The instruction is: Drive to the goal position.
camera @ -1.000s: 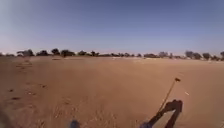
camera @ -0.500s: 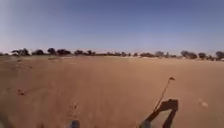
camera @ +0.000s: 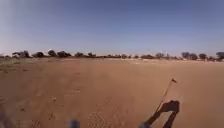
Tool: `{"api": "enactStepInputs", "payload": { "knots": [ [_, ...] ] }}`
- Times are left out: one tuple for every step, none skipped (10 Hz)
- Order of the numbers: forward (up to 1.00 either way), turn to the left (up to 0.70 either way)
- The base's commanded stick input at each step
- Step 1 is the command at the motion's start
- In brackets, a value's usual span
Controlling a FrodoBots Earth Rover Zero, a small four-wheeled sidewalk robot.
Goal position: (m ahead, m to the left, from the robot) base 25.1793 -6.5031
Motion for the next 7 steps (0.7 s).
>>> {"api": "enactStepInputs", "payload": {
  "knots": [
    [1.0,-0.37],
    [1.0,-0.28],
    [1.0,0.0],
    [1.0,0.0],
    [1.0,0.0],
    [1.0,0.0],
    [1.0,0.0]
  ]
}}
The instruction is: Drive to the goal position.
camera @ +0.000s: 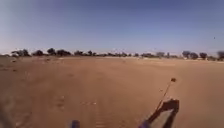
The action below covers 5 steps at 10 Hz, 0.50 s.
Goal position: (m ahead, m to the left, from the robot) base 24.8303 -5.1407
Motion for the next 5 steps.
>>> {"api": "enactStepInputs", "payload": {
  "knots": [
    [1.0,0.0],
    [1.0,0.0],
    [1.0,0.0],
    [1.0,0.0],
    [1.0,0.0]
  ]
}}
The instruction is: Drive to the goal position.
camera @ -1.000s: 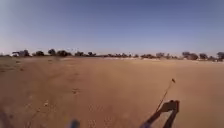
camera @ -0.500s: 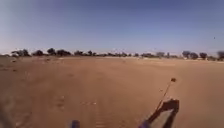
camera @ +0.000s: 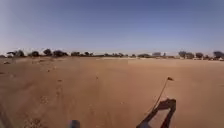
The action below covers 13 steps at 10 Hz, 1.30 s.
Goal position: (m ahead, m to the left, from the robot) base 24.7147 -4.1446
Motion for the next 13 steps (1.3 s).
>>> {"api": "enactStepInputs", "payload": {
  "knots": [
    [1.0,0.0],
    [1.0,0.0],
    [1.0,0.0],
    [1.0,0.0],
    [1.0,0.0],
    [1.0,0.0],
    [1.0,0.0],
    [1.0,0.0],
    [1.0,0.0],
    [1.0,0.0],
    [1.0,0.0],
    [1.0,0.0],
    [1.0,0.0]
  ]
}}
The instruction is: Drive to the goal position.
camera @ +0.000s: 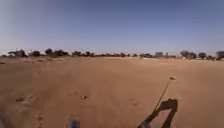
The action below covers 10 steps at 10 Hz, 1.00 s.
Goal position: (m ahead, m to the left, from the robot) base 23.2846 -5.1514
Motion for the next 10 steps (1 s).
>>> {"api": "enactStepInputs", "payload": {
  "knots": [
    [1.0,0.0],
    [1.0,0.0],
    [1.0,0.0],
    [1.0,0.0],
    [1.0,0.0],
    [1.0,0.0],
    [1.0,0.0],
    [1.0,0.0],
    [1.0,0.0],
    [1.0,0.0]
  ]
}}
